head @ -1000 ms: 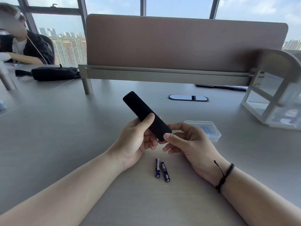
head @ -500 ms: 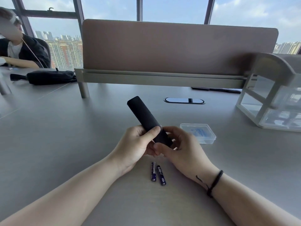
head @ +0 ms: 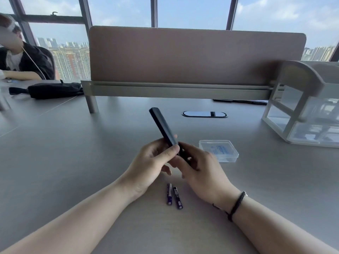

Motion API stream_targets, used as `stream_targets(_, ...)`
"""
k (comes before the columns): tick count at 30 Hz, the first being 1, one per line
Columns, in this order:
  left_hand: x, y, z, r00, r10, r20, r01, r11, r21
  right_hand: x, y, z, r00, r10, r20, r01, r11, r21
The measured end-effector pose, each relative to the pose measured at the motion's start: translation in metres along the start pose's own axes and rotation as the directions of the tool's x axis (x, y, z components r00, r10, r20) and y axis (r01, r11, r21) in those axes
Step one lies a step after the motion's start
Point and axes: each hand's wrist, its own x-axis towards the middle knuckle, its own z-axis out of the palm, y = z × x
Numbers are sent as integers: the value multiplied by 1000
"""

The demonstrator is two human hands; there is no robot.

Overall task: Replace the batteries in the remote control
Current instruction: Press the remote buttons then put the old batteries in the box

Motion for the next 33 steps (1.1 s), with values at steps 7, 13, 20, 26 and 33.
stream_targets(7, 0, 8, -9, 979, 73, -192, -68, 997, 33, -2, -3, -4, 994, -47, 98, 48, 999, -4)
stream_targets(13, 6, 10, -33, 871, 155, -466, 133, 839, 527, -4, 3, -9, 988, 5, 154, 16, 991, -136)
stream_targets(20, 4, 10, -26, 922, 101, -373, 117, 847, 518, -8, 1, -9, 945, 30, 325, 50, 971, -234)
stream_targets(26, 0, 14, -14, 990, -97, -104, 97, 995, -7, -4, 8, -7, 988, 34, 150, -9, 986, -165)
stream_targets(33, 0, 11, -15, 989, -131, -70, 125, 989, -81, -2, 10, -4, 991, 97, 90, -86, 988, -125)
